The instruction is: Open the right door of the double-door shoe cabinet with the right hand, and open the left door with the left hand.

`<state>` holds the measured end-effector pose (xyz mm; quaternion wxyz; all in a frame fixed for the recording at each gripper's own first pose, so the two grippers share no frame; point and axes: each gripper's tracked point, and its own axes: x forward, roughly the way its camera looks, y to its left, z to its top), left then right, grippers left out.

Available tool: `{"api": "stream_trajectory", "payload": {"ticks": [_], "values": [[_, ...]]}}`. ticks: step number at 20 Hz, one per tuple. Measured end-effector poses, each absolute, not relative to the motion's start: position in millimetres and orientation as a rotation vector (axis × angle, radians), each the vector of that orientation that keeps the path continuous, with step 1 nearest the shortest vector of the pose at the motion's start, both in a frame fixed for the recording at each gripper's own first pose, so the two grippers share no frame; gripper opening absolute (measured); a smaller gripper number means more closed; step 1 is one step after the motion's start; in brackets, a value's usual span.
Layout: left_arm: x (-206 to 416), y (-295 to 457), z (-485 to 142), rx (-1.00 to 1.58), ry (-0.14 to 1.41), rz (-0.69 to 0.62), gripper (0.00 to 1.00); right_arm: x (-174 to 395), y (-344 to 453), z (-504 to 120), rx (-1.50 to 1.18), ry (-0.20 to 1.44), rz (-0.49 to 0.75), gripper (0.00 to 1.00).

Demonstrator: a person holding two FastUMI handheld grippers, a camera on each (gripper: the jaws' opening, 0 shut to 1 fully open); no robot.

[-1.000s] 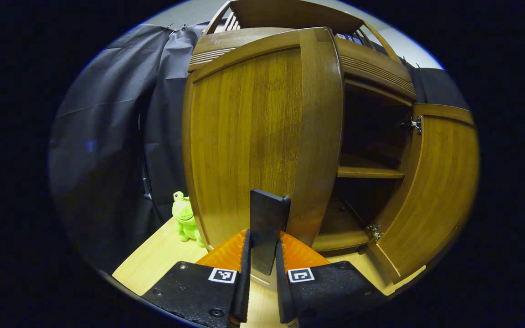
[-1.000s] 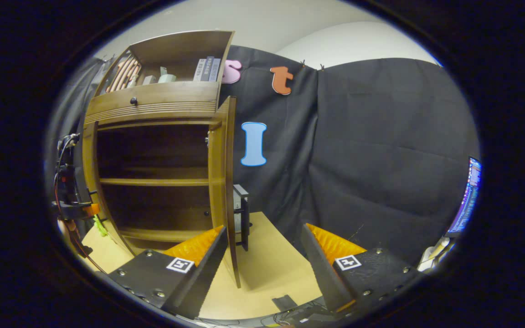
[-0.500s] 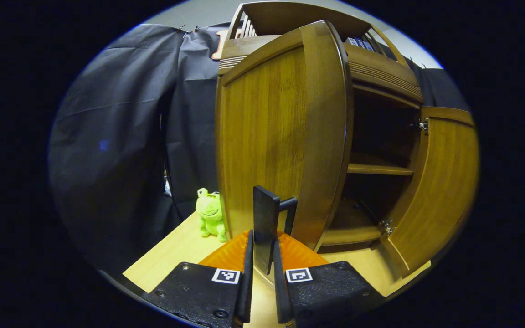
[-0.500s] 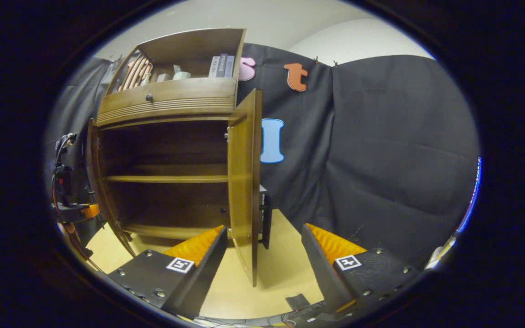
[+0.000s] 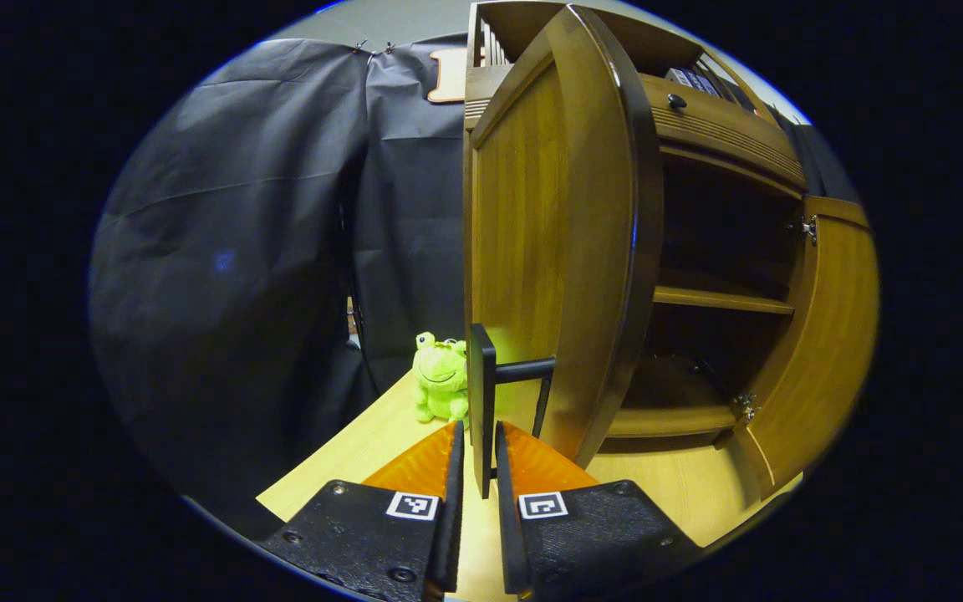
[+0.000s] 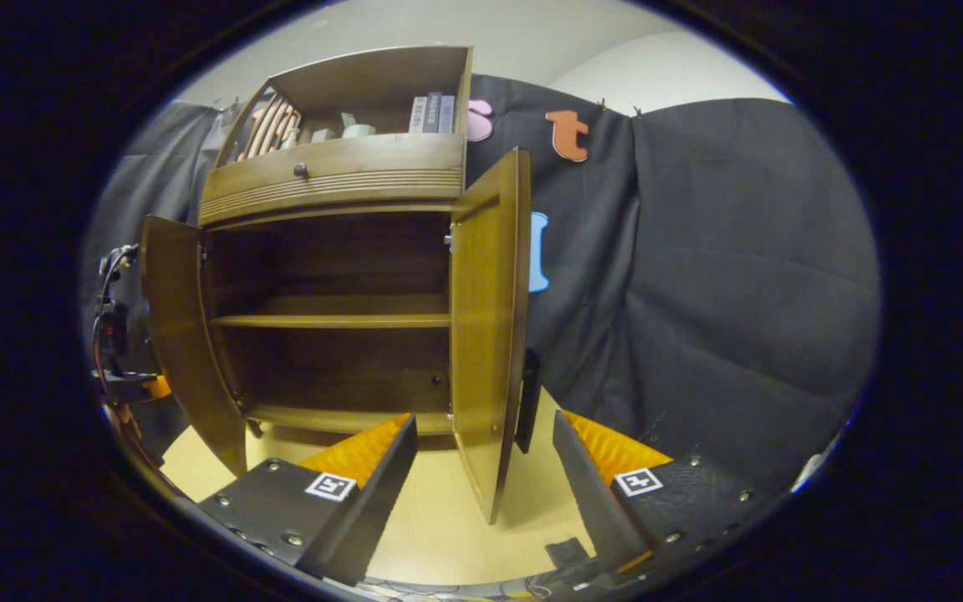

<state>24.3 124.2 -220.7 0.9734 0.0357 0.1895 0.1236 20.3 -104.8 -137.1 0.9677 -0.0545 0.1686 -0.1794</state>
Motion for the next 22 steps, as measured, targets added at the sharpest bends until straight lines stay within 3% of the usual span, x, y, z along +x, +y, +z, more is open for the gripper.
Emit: {"api": "stream_trajectory", "payload": {"ticks": [1, 3, 5, 6, 7, 12, 14, 16, 17, 20, 22], "values": [[23.3, 128.7, -219.9, 0.068, 0.380, 0.260, 0.21, 21.1, -103.6, -137.7, -0.108, 0.345, -0.358, 0.97], [17.4, 138.0, -218.5, 0.059, 0.378, 0.286, 0.14, 24.0, -100.1, -137.7, -0.104, 0.346, -0.349, 0.97], [16.0, 143.0, -219.3, 0.049, 0.377, 0.297, 0.17, 26.4, -98.1, -138.5, -0.108, 0.346, -0.339, 0.97], [14.4, 146.7, -218.5, 0.045, 0.378, 0.299, 0.10, 28.8, -98.0, -139.2, -0.111, 0.347, -0.335, 0.97], [13.8, 149.3, -217.7, 0.040, 0.379, 0.301, 0.17, 30.0, -97.5, -139.0, -0.112, 0.348, -0.332, 0.97], [8.9, 153.8, -214.7, 0.029, 0.364, 0.293, 0.19, 35.6, -94.1, -141.7, -0.107, 0.352, -0.316, 0.97], [8.7, 156.4, -212.3, 0.026, 0.356, 0.292, 0.29, 38.0, -92.6, -143.5, -0.104, 0.355, -0.310, 0.97], [6.7, 159.6, -212.5, 0.027, 0.356, 0.292, 0.58, 39.9, -90.1, -145.9, -0.098, 0.361, -0.301, 0.97], [5.1, 161.4, -213.6, 0.029, 0.362, 0.295, 0.52, 40.1, -89.3, -146.8, -0.096, 0.363, -0.297, 0.97], [2.0, 166.2, -212.4, 0.035, 0.368, 0.295, 0.65, 40.8, -86.0, -150.1, -0.096, 0.365, -0.286, 0.97], [-0.1, 166.4, -212.3, 0.046, 0.372, 0.286, 0.68, 41.5, -84.2, -151.9, -0.095, 0.368, -0.280, 0.97]]}}
